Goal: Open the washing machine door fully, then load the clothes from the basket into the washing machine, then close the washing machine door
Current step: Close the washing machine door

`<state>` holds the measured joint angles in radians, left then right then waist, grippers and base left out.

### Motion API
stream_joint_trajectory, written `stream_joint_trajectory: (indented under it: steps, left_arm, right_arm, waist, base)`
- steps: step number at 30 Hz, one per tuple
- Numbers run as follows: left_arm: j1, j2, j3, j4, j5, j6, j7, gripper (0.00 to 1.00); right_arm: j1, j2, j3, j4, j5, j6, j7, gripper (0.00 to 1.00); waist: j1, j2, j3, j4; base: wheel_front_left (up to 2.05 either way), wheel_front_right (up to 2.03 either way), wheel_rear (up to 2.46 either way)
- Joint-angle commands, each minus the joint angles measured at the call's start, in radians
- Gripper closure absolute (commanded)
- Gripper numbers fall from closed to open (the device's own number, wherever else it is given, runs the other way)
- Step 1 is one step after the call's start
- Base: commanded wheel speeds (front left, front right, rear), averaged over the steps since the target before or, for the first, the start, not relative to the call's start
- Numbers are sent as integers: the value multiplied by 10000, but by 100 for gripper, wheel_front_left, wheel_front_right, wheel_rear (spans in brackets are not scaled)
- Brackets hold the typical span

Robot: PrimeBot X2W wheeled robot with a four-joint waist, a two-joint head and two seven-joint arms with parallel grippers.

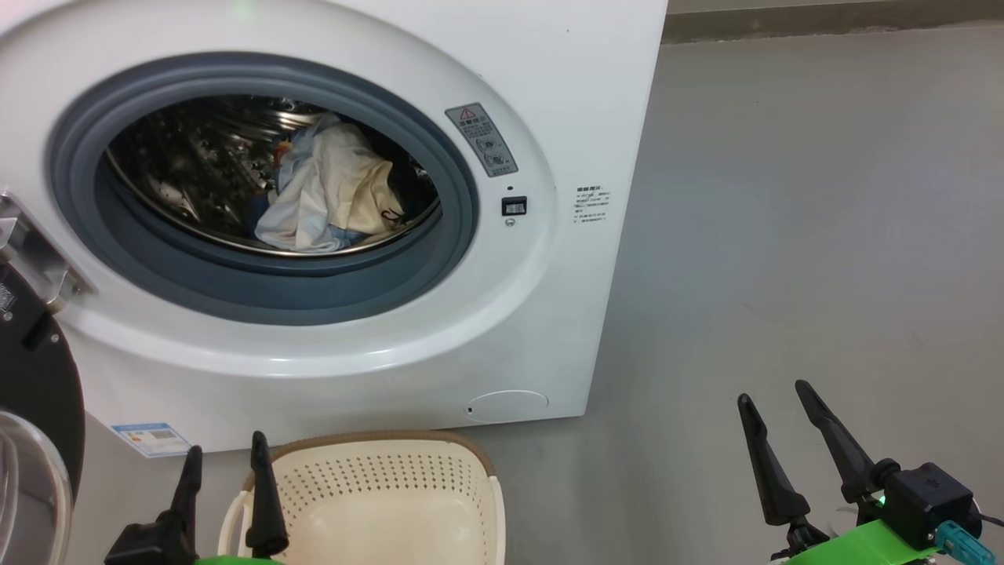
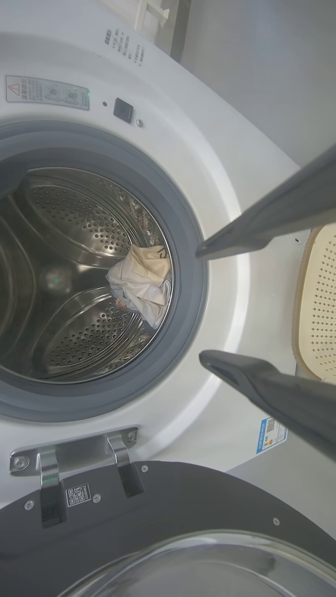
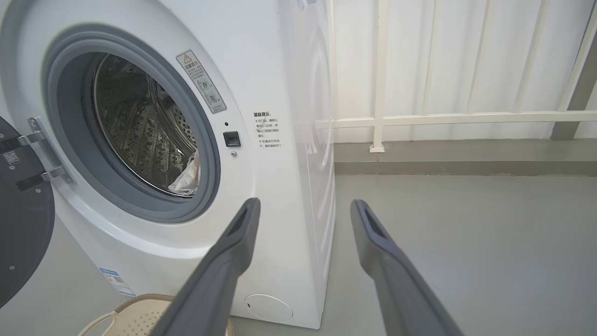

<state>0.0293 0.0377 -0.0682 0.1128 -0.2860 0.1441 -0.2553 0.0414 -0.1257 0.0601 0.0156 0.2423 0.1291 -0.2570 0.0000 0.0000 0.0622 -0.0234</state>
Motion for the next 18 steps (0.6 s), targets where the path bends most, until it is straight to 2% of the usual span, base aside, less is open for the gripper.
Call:
stream_joint_trajectory:
  steps: [1,18]
  left_arm:
    - [-71,126,317,-306,-9,9,-65,0]
    - [-30,125,337,-372,-9,-21,-65,0]
  right_arm:
    - [-46,-120,269,-237,68,16,-48,0]
    - [-68,-93,243,-264,44,16,-48,0]
  waist:
    - [0,0,-6,1]
    - [0,0,54,-24]
  base:
    - [0,0,0]
    - [0,0,0]
